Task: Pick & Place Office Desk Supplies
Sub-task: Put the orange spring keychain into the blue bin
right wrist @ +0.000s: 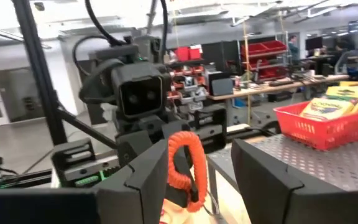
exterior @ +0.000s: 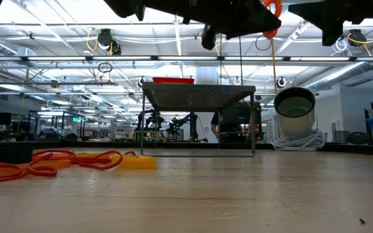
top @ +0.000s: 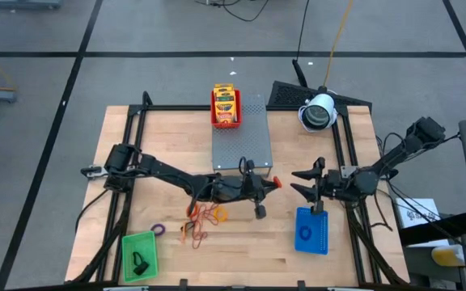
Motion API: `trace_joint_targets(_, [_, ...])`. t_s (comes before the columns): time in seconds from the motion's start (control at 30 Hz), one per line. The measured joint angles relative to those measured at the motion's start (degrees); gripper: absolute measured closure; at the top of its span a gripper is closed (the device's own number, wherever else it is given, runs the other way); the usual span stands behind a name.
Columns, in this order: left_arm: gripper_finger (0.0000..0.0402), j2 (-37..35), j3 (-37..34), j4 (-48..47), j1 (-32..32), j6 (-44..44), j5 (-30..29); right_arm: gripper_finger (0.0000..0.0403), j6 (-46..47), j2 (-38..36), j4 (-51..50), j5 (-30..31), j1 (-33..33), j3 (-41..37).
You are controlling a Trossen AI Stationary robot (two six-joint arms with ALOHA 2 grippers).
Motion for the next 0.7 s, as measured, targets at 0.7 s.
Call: trace_joint_targets(0.7, [0.0395,0.00,0.00,-0.30,2.12,-0.17,0.74,0.0239,5.47,6.01,2.48,-6.49,-7.80,0.02])
